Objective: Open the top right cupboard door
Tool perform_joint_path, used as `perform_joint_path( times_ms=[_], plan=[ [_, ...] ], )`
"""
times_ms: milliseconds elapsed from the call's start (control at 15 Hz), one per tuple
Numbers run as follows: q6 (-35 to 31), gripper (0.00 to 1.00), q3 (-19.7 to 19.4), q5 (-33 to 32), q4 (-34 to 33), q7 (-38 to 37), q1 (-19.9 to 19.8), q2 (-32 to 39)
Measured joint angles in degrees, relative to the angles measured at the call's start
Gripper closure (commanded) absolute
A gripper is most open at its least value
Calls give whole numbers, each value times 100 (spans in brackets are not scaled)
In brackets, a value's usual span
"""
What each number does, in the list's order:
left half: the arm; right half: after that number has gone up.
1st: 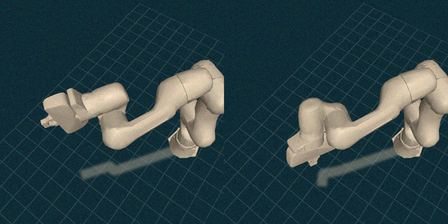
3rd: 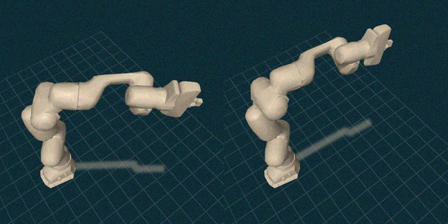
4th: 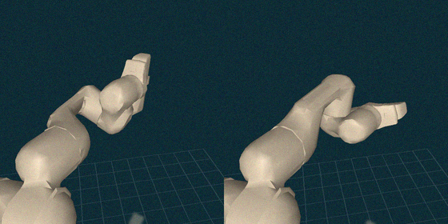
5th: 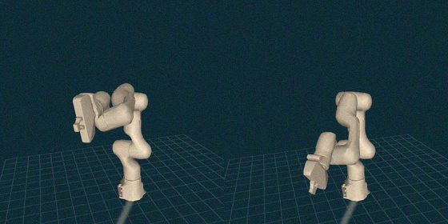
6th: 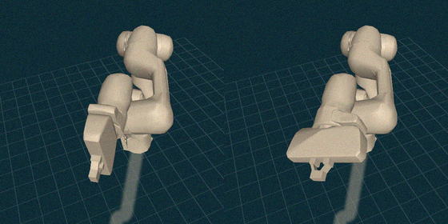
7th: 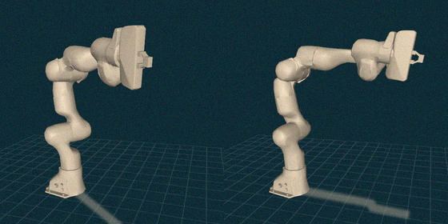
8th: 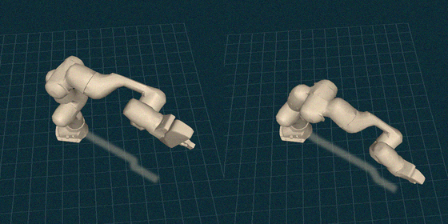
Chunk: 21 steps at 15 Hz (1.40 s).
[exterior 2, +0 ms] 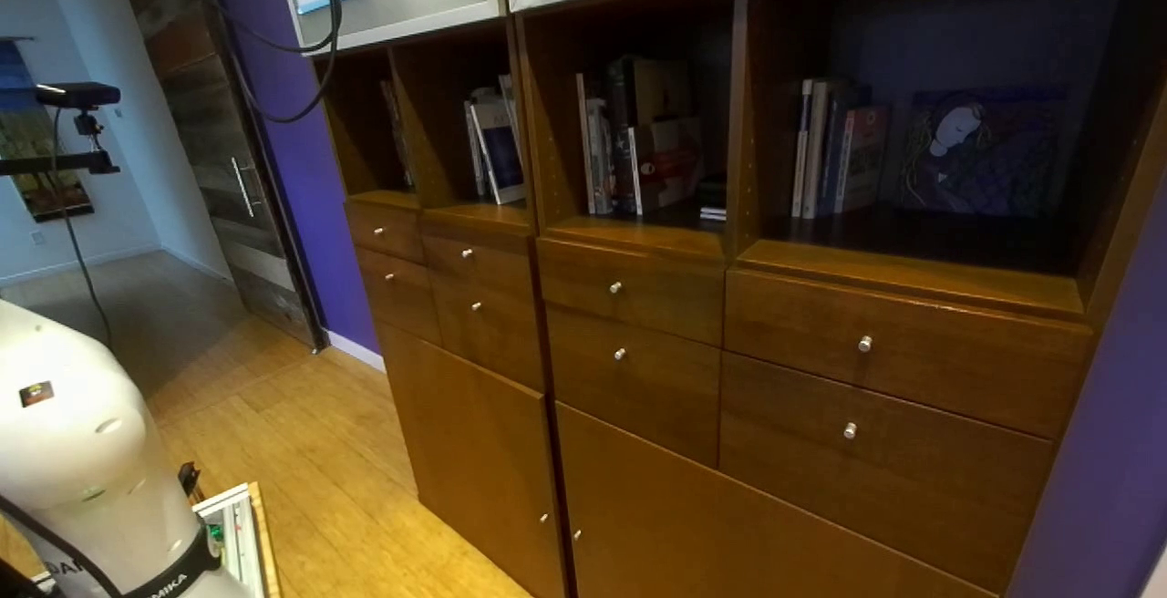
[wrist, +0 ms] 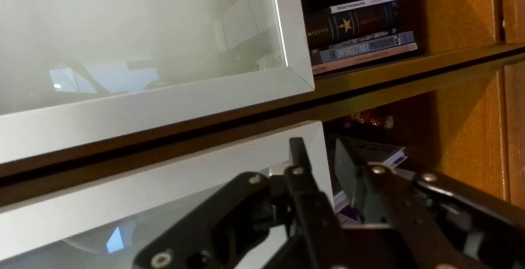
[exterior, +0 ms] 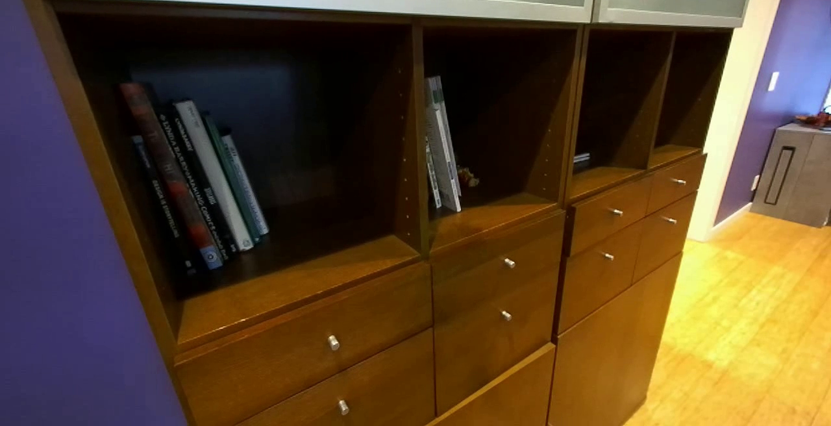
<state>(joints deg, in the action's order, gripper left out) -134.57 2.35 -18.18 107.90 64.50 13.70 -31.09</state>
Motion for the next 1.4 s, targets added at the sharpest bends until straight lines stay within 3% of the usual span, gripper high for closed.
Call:
perform_joint_path(
  times_ms=[67,133,200,800,1400],
  plan=[
    [3,100,-36,51,0,168,61,-1],
    [3,93,-69,98,-2,301,90,-3],
    [3,99,-103,143,-4,403,94,-7],
    [-19,100,-167,199,-7,554,85,6],
    [-832,100,-267,481,-9,543,79,311]
  ],
)
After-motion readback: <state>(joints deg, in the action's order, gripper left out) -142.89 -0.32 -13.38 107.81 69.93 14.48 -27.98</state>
